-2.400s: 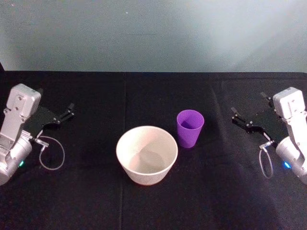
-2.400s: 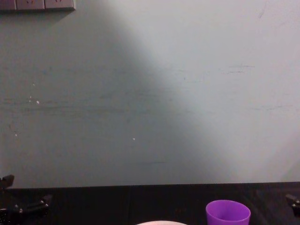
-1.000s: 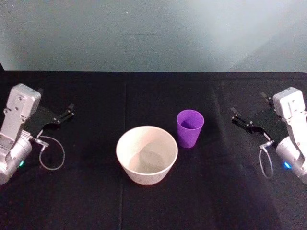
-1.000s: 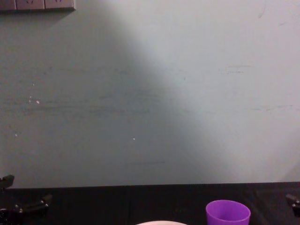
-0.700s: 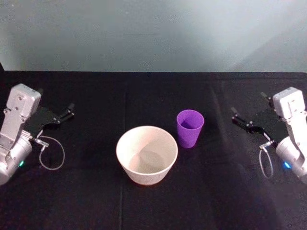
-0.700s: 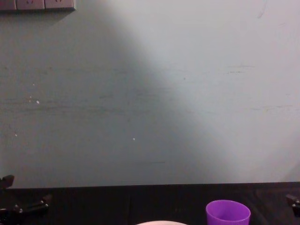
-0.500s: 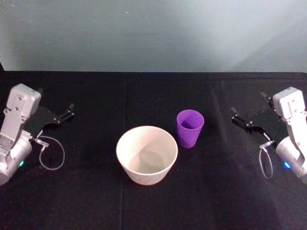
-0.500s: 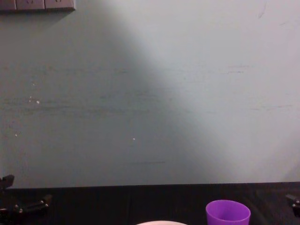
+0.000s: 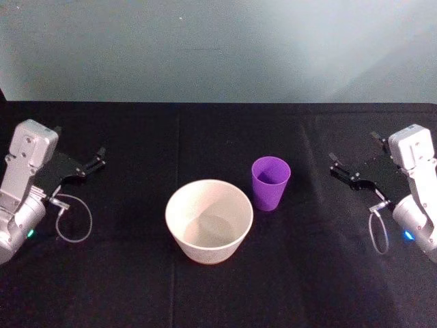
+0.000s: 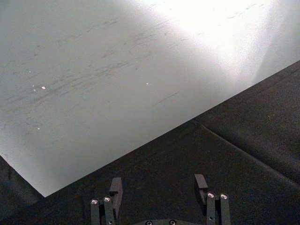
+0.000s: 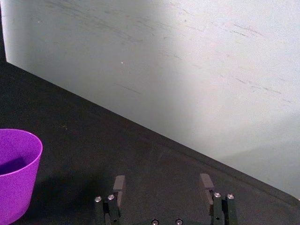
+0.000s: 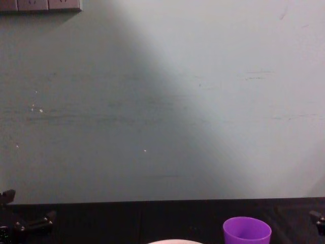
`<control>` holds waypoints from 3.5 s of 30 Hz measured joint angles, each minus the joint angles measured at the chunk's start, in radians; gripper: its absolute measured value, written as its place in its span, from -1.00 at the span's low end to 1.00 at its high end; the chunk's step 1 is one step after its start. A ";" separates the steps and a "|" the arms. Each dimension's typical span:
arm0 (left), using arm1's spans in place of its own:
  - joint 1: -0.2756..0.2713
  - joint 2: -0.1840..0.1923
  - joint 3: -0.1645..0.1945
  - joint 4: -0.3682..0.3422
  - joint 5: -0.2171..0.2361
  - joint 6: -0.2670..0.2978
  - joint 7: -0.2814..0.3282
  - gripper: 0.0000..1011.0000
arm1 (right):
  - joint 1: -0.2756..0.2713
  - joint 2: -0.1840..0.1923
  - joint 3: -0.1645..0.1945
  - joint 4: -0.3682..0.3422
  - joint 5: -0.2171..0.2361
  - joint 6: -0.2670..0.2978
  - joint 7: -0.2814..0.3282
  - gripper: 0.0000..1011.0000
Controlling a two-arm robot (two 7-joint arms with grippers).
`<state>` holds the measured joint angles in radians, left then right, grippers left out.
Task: Pick up the cup and pour the mung beans from the cup into the bowl.
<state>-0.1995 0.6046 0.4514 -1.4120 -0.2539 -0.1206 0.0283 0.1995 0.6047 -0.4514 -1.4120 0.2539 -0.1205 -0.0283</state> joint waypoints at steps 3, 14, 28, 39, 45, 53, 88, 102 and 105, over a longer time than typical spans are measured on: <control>0.000 0.000 0.000 0.000 0.000 0.000 0.000 0.98 | 0.000 0.000 0.000 0.000 0.000 0.000 0.000 0.98; 0.000 0.000 0.000 0.000 0.000 0.000 0.000 0.98 | 0.000 0.000 0.000 0.000 0.000 0.000 0.000 0.98; 0.000 0.000 0.000 0.000 0.000 0.000 0.000 0.98 | 0.000 0.000 0.000 0.000 0.000 0.000 0.000 0.98; 0.000 0.000 0.000 0.000 0.000 0.000 0.000 0.98 | 0.000 0.000 0.000 0.000 0.000 0.000 0.000 0.98; 0.000 0.000 0.000 0.000 0.000 0.000 0.000 0.98 | -0.001 0.000 0.001 0.000 -0.001 0.000 0.000 0.98; 0.000 0.000 0.000 0.000 0.000 0.000 0.000 0.98 | -0.037 0.006 0.017 -0.032 -0.011 0.012 0.017 0.98; 0.000 0.000 0.000 0.000 0.000 0.000 0.000 0.98 | -0.135 -0.065 0.021 -0.138 0.067 0.054 0.246 0.98; 0.000 0.000 0.000 0.000 0.000 0.000 0.000 0.98 | -0.066 -0.162 0.021 -0.029 0.071 0.049 0.307 0.98; 0.000 0.000 0.000 0.000 0.000 0.000 0.000 0.98 | -0.053 -0.180 0.026 -0.006 0.077 0.048 0.322 0.98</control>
<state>-0.1995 0.6047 0.4514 -1.4120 -0.2539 -0.1206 0.0283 0.1470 0.4242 -0.4255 -1.4180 0.3313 -0.0728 0.2934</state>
